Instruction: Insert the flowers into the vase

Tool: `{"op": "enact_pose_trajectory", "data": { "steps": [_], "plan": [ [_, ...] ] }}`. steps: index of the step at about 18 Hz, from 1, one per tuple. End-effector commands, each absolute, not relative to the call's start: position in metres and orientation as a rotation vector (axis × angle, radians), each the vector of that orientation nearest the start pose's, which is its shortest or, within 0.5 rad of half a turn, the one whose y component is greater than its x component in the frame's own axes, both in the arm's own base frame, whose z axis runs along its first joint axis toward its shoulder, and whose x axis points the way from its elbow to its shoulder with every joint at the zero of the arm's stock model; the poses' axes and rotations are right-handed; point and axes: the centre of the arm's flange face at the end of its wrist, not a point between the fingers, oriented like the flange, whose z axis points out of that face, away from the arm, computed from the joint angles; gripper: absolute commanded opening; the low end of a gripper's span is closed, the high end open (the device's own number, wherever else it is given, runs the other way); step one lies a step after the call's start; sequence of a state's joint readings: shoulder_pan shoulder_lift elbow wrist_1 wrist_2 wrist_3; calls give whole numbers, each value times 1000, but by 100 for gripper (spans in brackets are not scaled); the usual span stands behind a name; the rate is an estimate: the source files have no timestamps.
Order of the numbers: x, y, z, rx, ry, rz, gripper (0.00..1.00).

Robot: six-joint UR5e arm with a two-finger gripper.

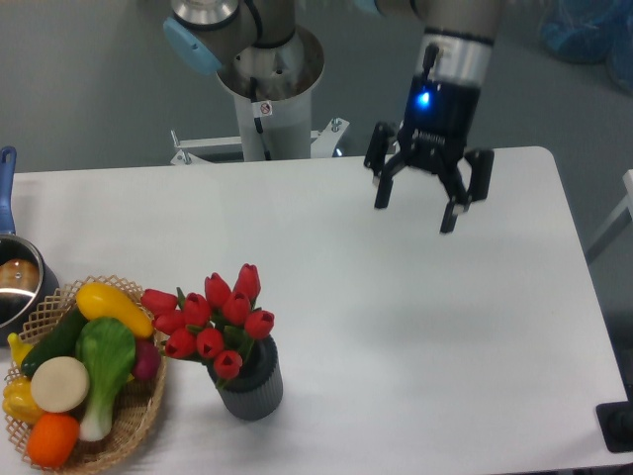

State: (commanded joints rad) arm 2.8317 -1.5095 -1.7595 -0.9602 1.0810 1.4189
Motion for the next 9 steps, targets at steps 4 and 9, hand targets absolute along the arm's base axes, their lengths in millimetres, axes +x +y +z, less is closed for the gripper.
{"op": "enact_pose_trajectory", "data": {
  "steps": [4,9],
  "plan": [
    [-408,306,513,-2639,336,537,100],
    [-407,298,515,-2729,391,621,100]
  ]
}}
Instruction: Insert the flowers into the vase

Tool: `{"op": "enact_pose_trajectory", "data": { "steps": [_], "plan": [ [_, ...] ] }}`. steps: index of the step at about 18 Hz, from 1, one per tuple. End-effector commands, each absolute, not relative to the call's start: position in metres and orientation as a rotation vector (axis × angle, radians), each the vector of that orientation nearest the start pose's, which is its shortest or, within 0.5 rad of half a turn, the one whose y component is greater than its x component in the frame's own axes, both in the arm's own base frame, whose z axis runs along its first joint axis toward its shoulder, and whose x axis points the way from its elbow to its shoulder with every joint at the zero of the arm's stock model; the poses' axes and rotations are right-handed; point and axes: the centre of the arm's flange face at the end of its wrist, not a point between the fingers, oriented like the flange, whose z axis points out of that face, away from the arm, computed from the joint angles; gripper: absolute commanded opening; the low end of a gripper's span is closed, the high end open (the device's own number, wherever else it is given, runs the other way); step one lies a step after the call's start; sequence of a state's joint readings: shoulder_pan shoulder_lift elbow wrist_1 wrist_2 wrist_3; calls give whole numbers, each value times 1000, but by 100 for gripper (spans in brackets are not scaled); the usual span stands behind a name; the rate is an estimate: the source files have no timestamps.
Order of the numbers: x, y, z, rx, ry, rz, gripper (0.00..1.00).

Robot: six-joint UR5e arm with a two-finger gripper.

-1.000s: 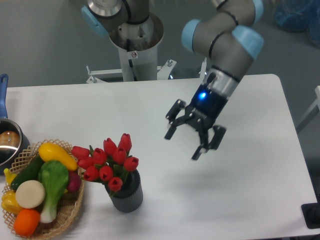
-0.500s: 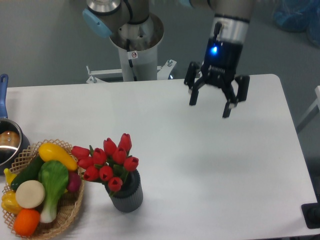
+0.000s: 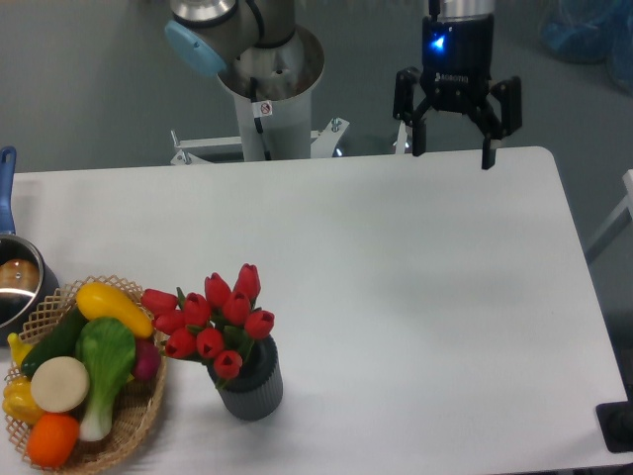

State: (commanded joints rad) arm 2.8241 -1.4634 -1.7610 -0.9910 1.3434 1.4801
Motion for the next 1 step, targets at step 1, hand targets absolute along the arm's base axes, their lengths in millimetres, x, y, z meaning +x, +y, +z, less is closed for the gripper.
{"op": "enact_pose_trajectory", "data": {
  "steps": [1],
  "plan": [
    [-407,296,515,-2740,403,630,100]
  ]
}}
